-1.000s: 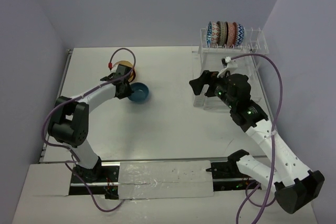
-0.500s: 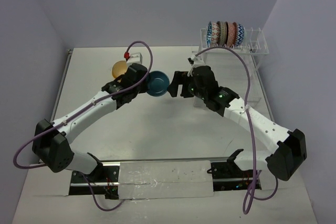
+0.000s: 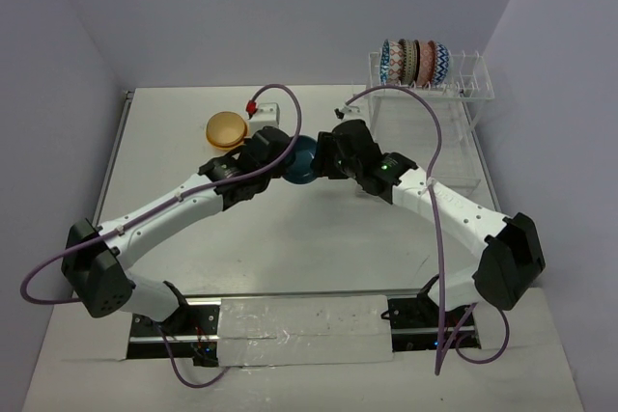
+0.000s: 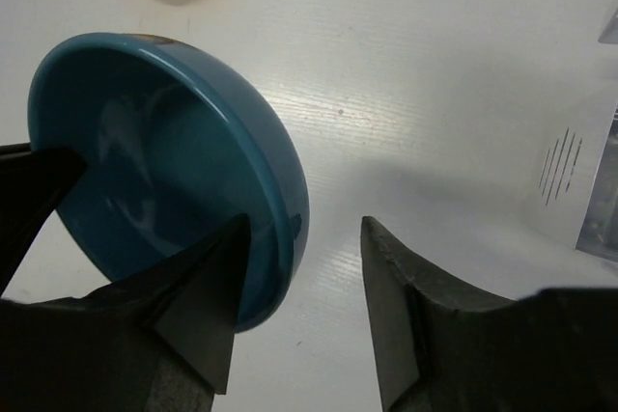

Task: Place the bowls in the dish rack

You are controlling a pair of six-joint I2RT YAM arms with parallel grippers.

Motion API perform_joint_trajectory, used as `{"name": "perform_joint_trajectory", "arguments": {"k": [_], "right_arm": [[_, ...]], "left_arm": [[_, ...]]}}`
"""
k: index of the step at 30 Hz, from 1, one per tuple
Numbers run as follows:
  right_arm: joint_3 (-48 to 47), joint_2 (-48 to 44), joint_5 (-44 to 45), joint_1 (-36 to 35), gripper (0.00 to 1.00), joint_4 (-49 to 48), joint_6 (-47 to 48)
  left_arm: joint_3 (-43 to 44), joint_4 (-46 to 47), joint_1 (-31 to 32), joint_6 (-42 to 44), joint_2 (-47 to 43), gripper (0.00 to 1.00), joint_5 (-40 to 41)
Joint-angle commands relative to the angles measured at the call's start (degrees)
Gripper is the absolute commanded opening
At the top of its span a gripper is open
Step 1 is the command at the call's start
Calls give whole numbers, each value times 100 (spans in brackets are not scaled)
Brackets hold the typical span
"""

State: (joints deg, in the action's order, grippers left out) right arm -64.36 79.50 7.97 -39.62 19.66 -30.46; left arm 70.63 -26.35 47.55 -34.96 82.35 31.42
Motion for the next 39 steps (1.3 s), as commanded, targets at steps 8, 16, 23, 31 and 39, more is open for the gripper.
{"name": "perform_joint_trajectory", "arguments": {"k": [8, 16, 23, 31, 39], "right_arm": [[-393, -5, 363, -29, 42, 11, -22], [-420, -58, 407, -37, 41, 29, -4], [-446, 4, 416, -37, 28, 47, -13], [-499, -5, 548, -29, 1, 161, 66], [-631, -110, 1066, -37, 0, 495, 338]], "left_arm": [[425, 25, 167, 95, 62, 0, 400], [504, -37, 184, 103, 185, 0, 400], [513, -28, 202, 130, 141, 0, 444], [478, 42, 220, 156, 62, 4, 347], [451, 86, 211, 68, -52, 52, 243]]}}
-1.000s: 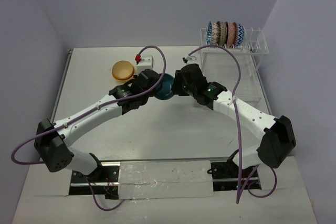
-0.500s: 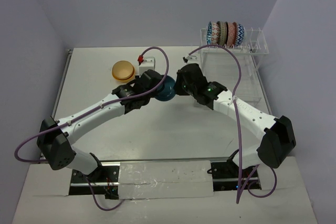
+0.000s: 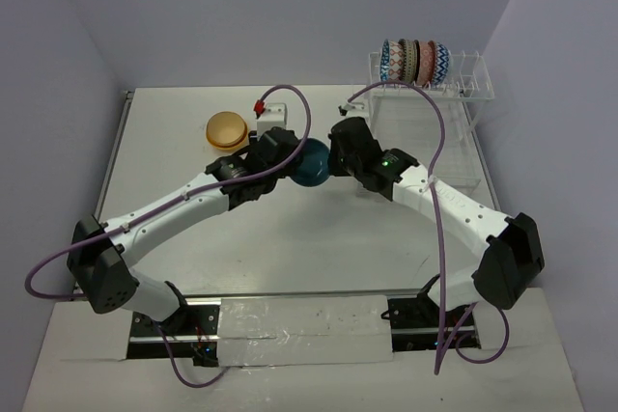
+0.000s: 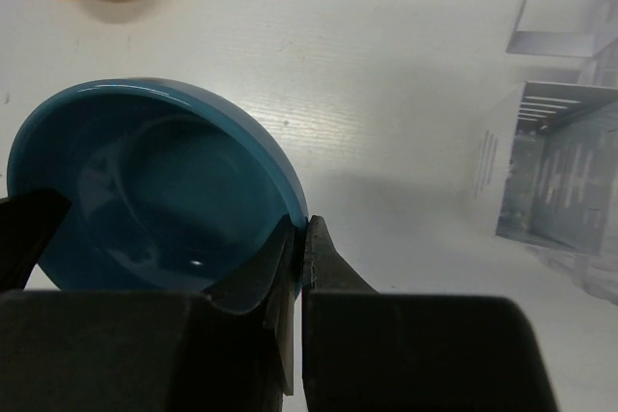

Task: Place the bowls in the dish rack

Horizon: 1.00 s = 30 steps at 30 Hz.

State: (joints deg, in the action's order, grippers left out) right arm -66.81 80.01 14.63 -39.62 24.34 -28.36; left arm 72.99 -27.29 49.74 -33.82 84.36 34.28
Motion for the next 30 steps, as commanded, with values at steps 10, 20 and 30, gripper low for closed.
{"name": "perform_joint_trajectory", "arguments": {"k": [10, 20, 30], "right_arm": [[-1062, -477, 2077, 41, 0, 967, 1058], [-2756, -513, 4248, 1190, 0, 733, 3079], [-4507, 1383, 5778, 2493, 0, -1394, 6477]], "left_arm": [[92, 382, -261, -89, -938, 99, -403], [-434, 312, -1773, 244, -1685, 99, -1230], [-1102, 180, -2582, 860, -1906, 99, -1073]]}}
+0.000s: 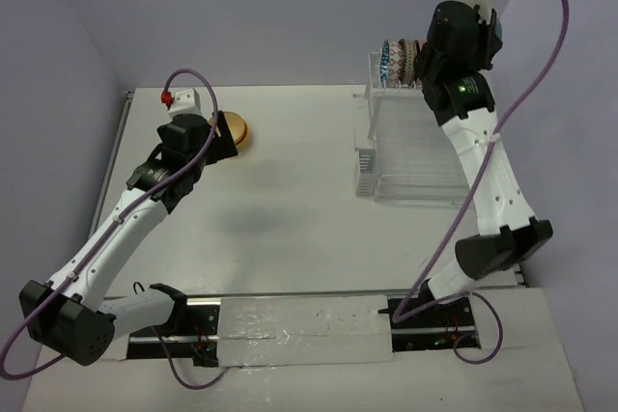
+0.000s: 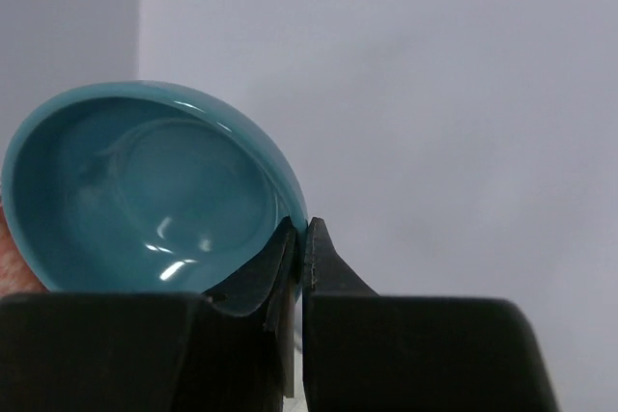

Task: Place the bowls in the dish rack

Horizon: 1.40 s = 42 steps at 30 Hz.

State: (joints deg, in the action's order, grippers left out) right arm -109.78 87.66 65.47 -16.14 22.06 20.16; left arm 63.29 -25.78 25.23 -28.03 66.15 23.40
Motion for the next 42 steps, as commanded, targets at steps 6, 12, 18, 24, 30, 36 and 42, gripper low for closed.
{"name": "perform_joint_trajectory", "arguments": {"k": [6, 12, 18, 24, 30, 36, 42], "right_arm": [[-325, 1533, 1055, 462, 0, -3479, 3772], [-466, 2027, 1029, 673, 0, -3727, 3996], [-317, 2080, 994, 806, 0, -3701, 3793], [-193, 2132, 924, 902, 0, -3613, 3653], [-228, 2370, 862, 911, 0, -3498, 3556], [-202, 2554, 836, 911, 0, -3516, 3565], [-272, 2739, 827, 911, 0, -3385, 3442]], "left_arm": [[-247, 126, -221, 386, 64, 99, -81], [-264, 135, -282, 413, 223, 99, -195], [-247, 100, -317, 395, 389, 99, -300], [-238, 82, -335, 395, 443, 99, -336], [-247, 56, -352, 404, 443, 99, -336], [-255, 64, -352, 404, 451, 99, -389], [-264, 56, -352, 404, 434, 99, -397]]}}
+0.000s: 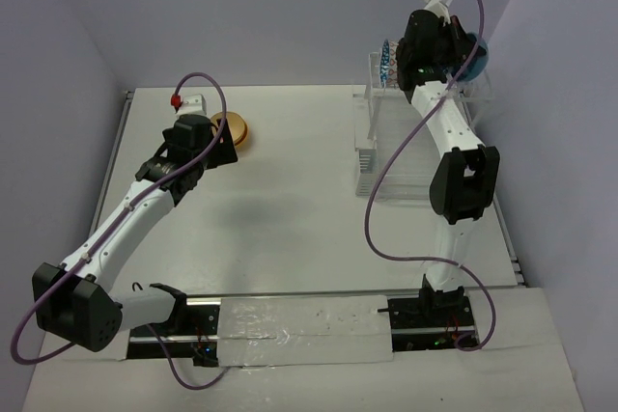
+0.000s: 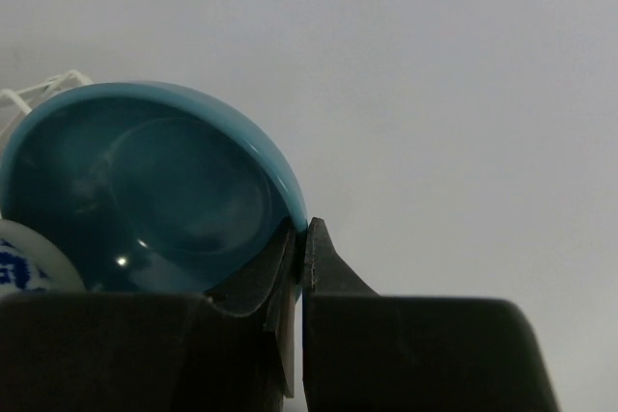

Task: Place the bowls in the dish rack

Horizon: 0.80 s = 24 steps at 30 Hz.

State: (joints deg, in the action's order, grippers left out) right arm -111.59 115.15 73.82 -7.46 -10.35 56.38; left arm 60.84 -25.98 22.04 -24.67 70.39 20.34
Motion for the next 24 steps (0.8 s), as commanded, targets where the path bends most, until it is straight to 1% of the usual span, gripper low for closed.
{"name": "perform_joint_trajectory", "arguments": {"k": [1, 5, 6, 8, 9, 10, 12, 15, 18, 19, 24], "right_arm": [[-74, -2, -34, 35, 0, -117, -189], [-64, -19, -157, -27, 0, 304, -618], [-65, -37, -218, -62, 0, 627, -776], [-239, -72, -464, -141, 0, 1138, -1408], [-310, -81, -578, -159, 0, 1767, -1663], [-398, -81, -684, -176, 0, 2060, -2118], [-477, -98, -957, -229, 0, 2501, -2376], [-346, -151, -1028, -299, 0, 2476, -2377], [-346, -160, -1045, -370, 5, 2546, -2360], [-355, -160, -1063, -387, 9, 2573, -2377], [-407, -212, -1133, -449, 16, 2836, -2561]], "left_arm": [[-11, 75, -33, 58, 10, 99, -91], [-19, 75, -33, 58, 10, 99, -100], [-19, 84, -33, 58, -8, 99, -100], [-19, 75, -33, 58, -34, 99, -109], [-28, 84, -33, 58, -43, 99, -109], [-28, 84, -33, 67, -52, 99, -109], [-28, 75, -33, 76, -69, 99, -57], [-37, 84, -33, 76, -122, 99, -30], [-46, 93, -33, 76, -140, 99, -56], [-54, 93, -33, 76, -148, 99, -56], [-55, 93, -33, 85, -192, 99, -56]]}}
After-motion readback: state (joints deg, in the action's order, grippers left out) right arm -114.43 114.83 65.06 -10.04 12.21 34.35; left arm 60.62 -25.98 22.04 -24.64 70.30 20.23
